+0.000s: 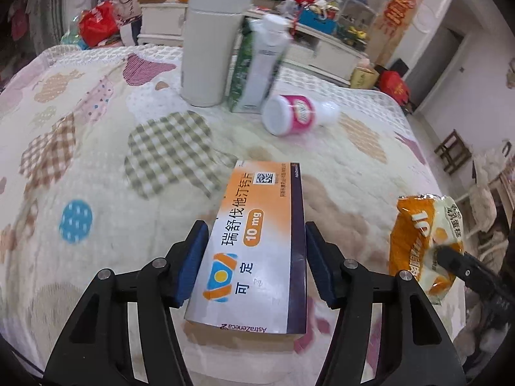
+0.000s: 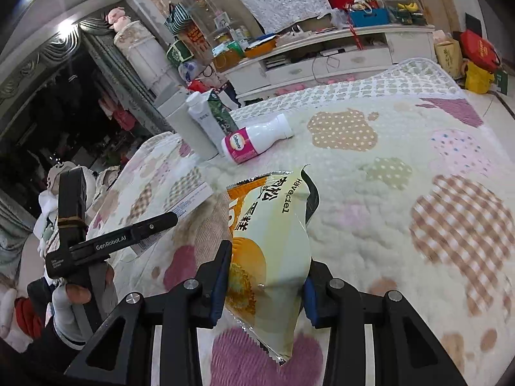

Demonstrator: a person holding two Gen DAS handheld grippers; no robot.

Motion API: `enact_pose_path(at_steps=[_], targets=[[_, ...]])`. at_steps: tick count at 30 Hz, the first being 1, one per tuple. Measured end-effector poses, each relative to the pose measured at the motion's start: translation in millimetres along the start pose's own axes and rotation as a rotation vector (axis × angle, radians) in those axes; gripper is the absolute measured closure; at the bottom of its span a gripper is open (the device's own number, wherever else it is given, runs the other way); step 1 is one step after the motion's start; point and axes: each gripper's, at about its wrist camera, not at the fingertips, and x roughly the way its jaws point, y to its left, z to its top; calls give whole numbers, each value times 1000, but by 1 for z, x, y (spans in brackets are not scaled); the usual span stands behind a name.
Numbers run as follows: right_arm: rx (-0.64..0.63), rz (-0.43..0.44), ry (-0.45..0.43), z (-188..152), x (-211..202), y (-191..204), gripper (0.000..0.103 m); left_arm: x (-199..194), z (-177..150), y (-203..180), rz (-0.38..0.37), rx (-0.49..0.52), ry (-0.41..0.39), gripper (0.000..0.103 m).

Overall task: Collect trash
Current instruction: 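Grasp the orange-white medicine box with the left gripper while the right grasps the snack bag, then carry the medicine box and snack bag over the black bin and open both grippers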

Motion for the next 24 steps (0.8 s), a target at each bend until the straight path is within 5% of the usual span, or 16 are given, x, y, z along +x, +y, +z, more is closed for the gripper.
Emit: enact_pose_path(at_steps=[8, 14, 18, 24], targets=[[-16, -4, 29, -41, -46, -2, 66, -13, -45, -34, -25, 59, 72, 45], [6, -3, 105, -64, -43, -9, 66, -1, -58, -44, -2, 95, 117, 44], [70, -20, 123, -73, -34, -15, 42, 14, -53, -48, 17, 102, 121, 44], [64, -4, 135, -83, -22, -11, 48, 18, -54, -56, 32, 120, 102, 47]])
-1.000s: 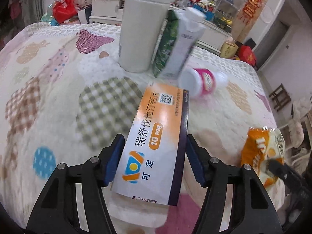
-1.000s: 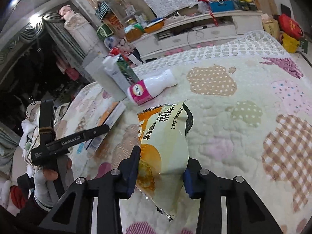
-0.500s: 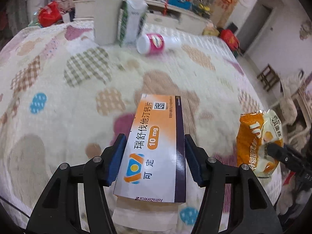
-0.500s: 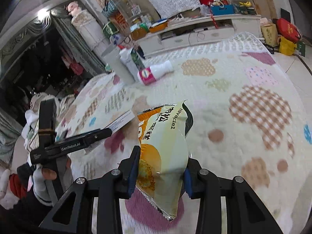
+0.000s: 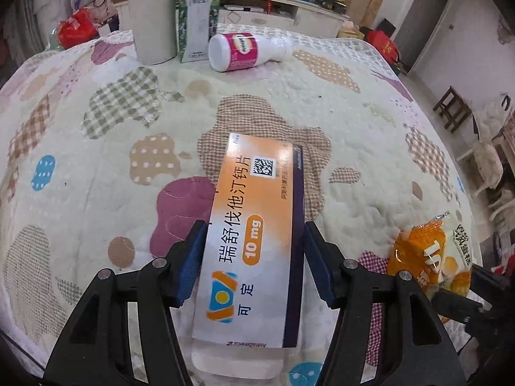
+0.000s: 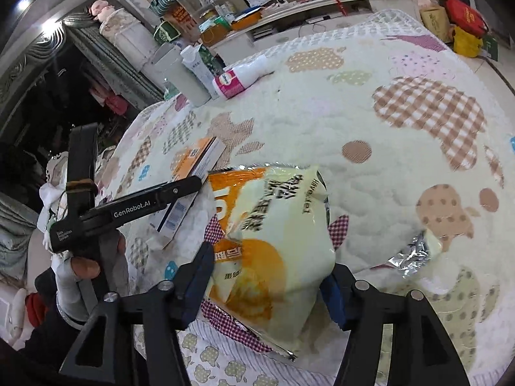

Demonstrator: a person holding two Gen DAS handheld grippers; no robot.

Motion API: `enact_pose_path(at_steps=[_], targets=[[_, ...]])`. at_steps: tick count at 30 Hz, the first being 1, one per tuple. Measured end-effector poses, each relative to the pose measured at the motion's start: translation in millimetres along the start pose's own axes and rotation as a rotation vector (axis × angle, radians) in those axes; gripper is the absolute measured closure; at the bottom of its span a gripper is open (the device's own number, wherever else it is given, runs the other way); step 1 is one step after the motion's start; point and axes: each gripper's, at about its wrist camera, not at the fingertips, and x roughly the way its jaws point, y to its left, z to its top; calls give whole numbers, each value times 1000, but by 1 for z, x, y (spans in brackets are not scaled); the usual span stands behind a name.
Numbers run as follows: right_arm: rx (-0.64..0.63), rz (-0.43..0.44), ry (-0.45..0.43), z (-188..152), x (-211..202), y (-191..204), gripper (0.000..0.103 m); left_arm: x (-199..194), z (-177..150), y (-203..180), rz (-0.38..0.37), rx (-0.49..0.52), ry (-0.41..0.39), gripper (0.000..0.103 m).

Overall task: Collect trash
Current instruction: 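Carry the medicine box and snack bag over the black bin and open both grippers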

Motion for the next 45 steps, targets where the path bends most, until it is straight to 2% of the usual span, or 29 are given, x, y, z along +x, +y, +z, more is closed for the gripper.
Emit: enact_pose_path(at_steps=[1, 6, 14, 29, 37, 45], targets=[[-11, -7, -2, -1, 1, 1, 60, -1, -2, -1, -11, 3, -1, 47], [-63, -19, -57, 0, -14, 7, 71, -12, -9, -11, -64, 14, -12, 47], [-77, -73, -145, -3, -60, -5, 72, -33, -9, -53, -139, 56, -52, 47], [45, -222, -250, -22, -145, -82, 72, -22, -8, -168, -237, 201, -25, 47], [119, -283, -279, -32, -172, -124, 72, -13, -9, -211, -265, 255, -7, 47], [169, -317, -287, -42, -184, -154, 72, -4, -7, -234, -275, 285, 7, 47]])
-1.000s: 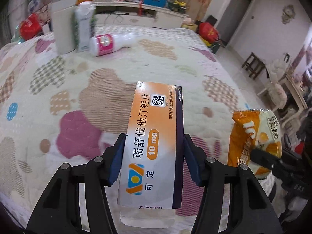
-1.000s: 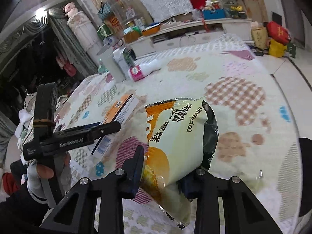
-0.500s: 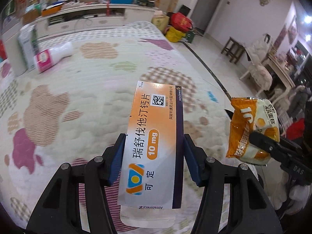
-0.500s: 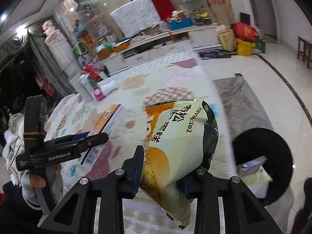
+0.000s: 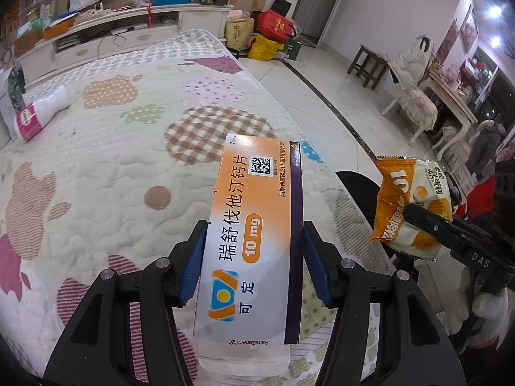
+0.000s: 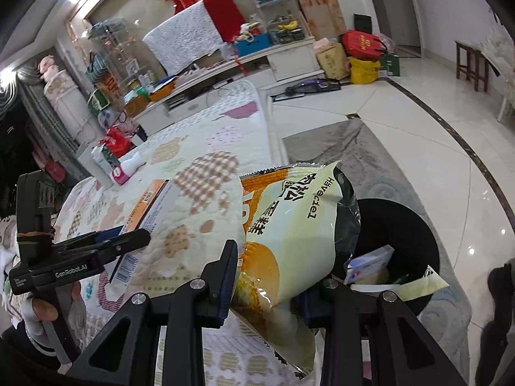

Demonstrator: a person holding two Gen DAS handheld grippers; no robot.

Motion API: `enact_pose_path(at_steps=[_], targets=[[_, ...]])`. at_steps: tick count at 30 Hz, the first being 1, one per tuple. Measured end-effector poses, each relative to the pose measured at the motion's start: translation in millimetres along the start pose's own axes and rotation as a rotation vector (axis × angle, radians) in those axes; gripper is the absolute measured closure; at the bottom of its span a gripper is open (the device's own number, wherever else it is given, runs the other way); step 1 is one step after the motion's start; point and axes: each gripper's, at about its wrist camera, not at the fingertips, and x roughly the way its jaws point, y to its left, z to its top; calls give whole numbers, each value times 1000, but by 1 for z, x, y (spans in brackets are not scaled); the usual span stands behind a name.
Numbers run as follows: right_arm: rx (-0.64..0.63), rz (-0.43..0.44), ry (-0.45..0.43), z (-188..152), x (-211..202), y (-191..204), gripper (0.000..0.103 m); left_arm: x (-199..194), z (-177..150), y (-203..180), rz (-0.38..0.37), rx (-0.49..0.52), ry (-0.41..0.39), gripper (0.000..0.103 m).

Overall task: Collect trash
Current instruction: 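Carry the medicine box and snack bag over the black bin and open both grippers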

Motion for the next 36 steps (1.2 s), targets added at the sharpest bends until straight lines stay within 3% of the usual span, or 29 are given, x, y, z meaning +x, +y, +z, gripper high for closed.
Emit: enact_pose_path(at_steps=[15, 32, 33, 34, 36], targets=[[48, -34, 5, -6, -2, -36, 72, 18, 3, -29, -29, 28, 27, 47], [84, -190, 46, -4, 9, -94, 71, 55, 29, -97, -191, 32, 88, 47], [100, -191, 56, -3, 14, -100, 67, 58, 31, -102, -199, 32, 91, 47], [115, -187, 73, -2, 19, -105, 52, 60, 32, -105, -204, 33, 94, 47], [138, -179, 121, -3, 33, -116, 32, 64, 34, -110, -217, 33, 99, 47]])
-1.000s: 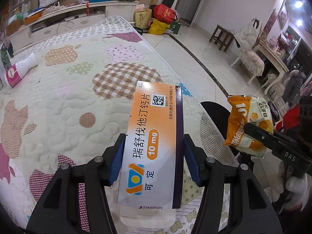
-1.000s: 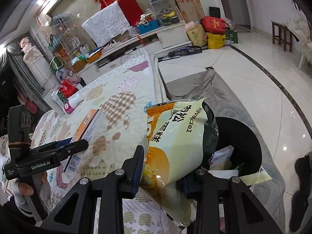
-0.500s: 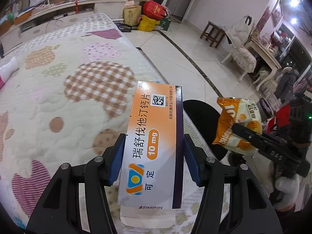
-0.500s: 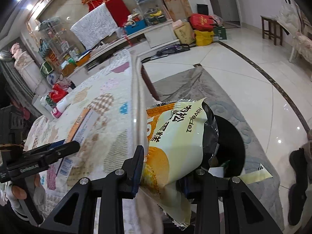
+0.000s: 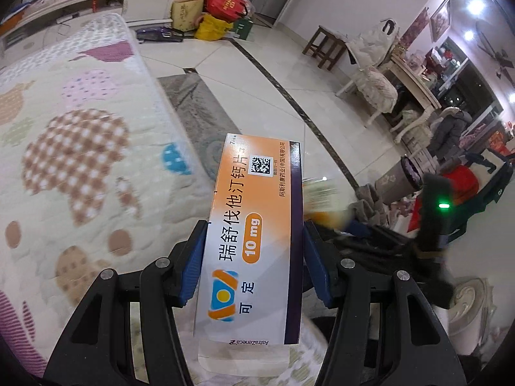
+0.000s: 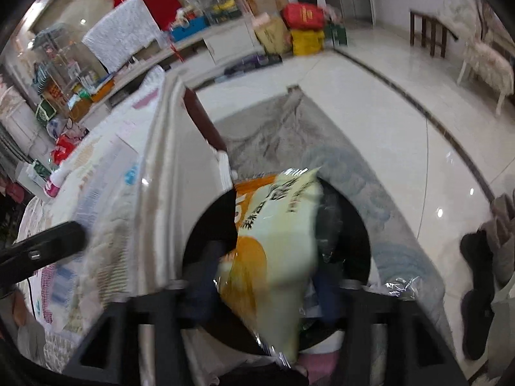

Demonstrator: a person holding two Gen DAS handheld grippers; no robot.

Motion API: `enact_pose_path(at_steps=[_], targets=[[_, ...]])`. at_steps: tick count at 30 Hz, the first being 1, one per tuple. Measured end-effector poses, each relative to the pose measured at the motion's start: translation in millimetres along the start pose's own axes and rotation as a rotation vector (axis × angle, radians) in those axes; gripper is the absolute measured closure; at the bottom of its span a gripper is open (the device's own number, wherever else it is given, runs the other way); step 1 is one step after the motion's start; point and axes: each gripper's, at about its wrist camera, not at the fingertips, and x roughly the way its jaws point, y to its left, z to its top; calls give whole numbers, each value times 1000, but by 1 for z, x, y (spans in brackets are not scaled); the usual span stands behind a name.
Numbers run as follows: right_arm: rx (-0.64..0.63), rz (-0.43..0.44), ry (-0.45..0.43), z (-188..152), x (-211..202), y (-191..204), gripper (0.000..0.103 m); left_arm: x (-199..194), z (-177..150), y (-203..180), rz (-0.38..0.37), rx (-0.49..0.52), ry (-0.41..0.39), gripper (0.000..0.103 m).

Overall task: Collect trash
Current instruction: 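Carry the medicine box and snack bag over the black bin and open both grippers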

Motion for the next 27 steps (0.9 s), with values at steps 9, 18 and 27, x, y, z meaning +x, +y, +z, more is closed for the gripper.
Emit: enact_pose_path(at_steps=[9, 18, 27], targets=[[106, -11, -60, -13, -26, -32, 30, 29, 11, -19, -66, -10, 41, 46], [135, -10, -108, -23, -52, -37, 30, 50, 10, -24, -117, -40, 58, 32], [122, 25, -132, -29, -57, -20, 30, 22, 5, -20, -19, 4, -24, 30]])
